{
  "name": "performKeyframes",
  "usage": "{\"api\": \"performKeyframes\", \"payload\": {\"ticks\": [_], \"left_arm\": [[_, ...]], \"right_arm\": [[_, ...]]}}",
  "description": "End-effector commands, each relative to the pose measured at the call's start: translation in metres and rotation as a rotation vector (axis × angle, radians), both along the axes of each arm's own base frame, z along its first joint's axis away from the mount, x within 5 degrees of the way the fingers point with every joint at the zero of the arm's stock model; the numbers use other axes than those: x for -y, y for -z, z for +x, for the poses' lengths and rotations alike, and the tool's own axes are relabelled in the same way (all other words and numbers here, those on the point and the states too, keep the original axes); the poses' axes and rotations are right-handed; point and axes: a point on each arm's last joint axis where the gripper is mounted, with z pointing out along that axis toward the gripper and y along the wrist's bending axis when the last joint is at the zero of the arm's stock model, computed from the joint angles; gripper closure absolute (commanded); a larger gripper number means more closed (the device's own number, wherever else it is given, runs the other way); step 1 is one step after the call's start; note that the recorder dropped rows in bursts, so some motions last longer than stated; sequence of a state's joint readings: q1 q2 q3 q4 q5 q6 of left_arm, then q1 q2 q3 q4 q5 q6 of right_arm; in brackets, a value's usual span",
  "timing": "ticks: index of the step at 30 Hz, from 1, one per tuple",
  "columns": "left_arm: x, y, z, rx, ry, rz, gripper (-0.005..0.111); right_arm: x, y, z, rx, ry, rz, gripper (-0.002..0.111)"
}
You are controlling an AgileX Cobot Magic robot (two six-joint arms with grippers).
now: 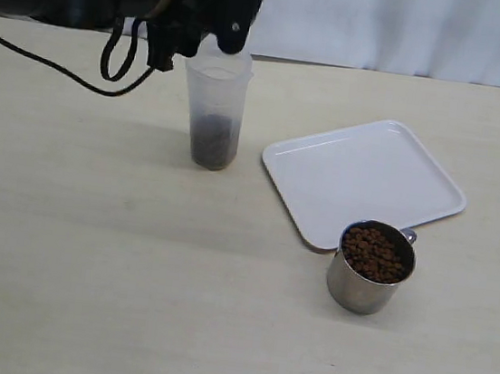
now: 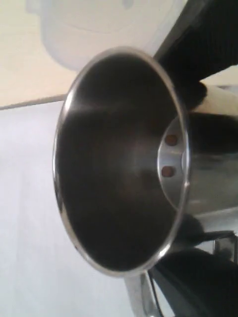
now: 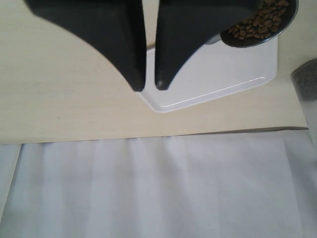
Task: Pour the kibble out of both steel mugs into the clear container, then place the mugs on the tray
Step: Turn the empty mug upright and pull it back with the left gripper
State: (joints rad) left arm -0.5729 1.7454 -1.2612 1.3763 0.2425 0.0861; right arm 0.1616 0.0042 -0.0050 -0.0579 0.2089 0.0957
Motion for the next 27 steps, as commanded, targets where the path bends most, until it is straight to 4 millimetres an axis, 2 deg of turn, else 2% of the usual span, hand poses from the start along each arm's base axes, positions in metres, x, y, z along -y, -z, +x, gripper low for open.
{"api": "performKeyframes", "payload": {"ticks": [1,4,7,12,15,21,24,27], "left_arm": [[-0.028,-0.02,0.006,-0.092,-0.156,-0.342,0.107],[-0.049,-0.016,0.011,-0.159,-0.246,-0.508,0.107],[-0.07,-0.003,0.01,-0.215,-0.319,-0.605,0.107],[-0.096,0.027,-0.006,-0.29,-0.328,-0.806,0.107],[-0.11,0.044,-0.023,-0.317,-0.272,-0.956,0.107],[-0.14,0.079,-0.069,-0.324,-0.246,-1.27,0.107],[-0.144,0.093,-0.088,-0.341,-0.232,-1.327,0.107],[-0.144,0.1,-0.097,-0.369,-0.236,-1.331,0.107]], "right_arm": [[0.0,0.002,0.0,-0.002,-0.004,-0.008,0.103],[0.0,0.002,0.0,-0.002,-0.004,-0.008,0.103],[0.0,0.002,0.0,-0.002,-0.004,-0.008,0.103],[0.0,0.002,0.0,-0.002,-0.004,-0.008,0.103],[0.0,0.002,0.0,-0.002,-0.004,-0.008,0.103],[0.0,0.002,0.0,-0.002,-0.004,-0.008,0.103],[0.0,0.002,0.0,-0.002,-0.004,-0.008,0.103],[0.0,0.002,0.0,-0.002,-0.004,-0.008,0.103]]}}
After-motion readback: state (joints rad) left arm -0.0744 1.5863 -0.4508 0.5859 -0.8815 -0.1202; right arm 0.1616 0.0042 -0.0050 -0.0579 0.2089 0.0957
